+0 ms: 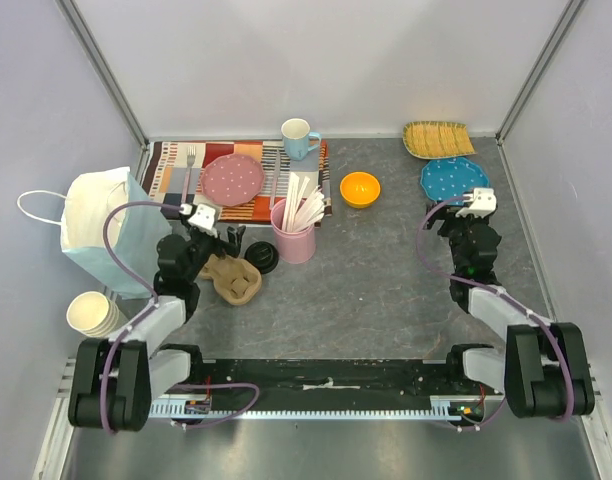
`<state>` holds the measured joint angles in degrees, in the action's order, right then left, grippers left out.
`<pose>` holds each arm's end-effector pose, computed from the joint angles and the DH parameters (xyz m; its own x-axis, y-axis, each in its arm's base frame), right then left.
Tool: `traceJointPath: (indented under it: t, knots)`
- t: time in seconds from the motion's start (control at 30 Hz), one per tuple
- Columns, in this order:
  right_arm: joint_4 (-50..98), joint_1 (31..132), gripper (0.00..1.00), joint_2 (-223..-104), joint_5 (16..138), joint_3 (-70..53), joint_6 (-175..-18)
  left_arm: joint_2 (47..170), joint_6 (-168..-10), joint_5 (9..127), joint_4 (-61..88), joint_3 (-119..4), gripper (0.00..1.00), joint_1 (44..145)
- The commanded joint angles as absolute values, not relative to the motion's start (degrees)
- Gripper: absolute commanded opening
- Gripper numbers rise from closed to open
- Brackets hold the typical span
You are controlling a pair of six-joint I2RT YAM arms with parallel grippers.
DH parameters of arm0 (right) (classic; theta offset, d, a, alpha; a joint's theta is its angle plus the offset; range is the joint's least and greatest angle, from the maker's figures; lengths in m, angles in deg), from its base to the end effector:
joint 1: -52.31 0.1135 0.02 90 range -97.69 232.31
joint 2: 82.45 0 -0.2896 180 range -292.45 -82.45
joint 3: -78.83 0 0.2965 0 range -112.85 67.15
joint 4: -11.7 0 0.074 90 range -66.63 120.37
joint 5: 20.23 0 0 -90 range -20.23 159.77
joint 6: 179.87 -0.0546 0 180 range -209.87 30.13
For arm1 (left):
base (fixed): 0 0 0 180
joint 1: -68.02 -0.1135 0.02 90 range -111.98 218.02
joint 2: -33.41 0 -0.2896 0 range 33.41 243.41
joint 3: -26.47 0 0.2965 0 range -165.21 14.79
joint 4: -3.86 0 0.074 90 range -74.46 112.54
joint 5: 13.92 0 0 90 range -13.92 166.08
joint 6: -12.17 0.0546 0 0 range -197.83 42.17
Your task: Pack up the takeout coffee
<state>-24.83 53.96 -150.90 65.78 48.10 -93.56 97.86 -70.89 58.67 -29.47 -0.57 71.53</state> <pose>0.2766 0.0042 0.1988 -0.0181 0.0637 -0.9978 0.0421 0.9971 0.0629 0.2549 -0.0320 0.1857 -0.0274 0.1172 -0.9927 0.3623 0.9268 0.0994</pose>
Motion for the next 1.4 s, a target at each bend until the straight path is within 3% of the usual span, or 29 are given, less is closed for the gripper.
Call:
traceJointPath:
  t: [0.0,0.3,0.57,0.83,1.13,1.37]
  knots:
    - [-18.6,54.0,0.98,-145.9,69.7,42.9,-94.5,89.5,-66.7,53.3,-13.2,-8.5,1.0,71.5]
    - [-5.6,53.9,0.98,-140.5,80.0,33.1,-98.9,76.8,-67.5,45.4,16.8,-26.5,1.0,71.5]
    - [9.1,54.4,0.98,-140.7,90.8,19.5,-102.6,82.9,-57.6,40.9,52.5,-44.0,1.0,71.5]
    - [15.9,57.8,0.98,-139.3,93.0,13.1,-107.3,84.6,-58.2,38.6,60.9,-51.3,1.0,71.6]
    - [19.6,62.4,0.98,-139.7,92.1,8.4,-109.7,85.3,-51.0,46.8,75.9,-67.7,0.98,71.6]
    - [22.1,67.3,0.98,-143.0,91.4,4.1,-108.0,84.8,-49.3,75.0,88.9,-73.5,0.98,71.5]
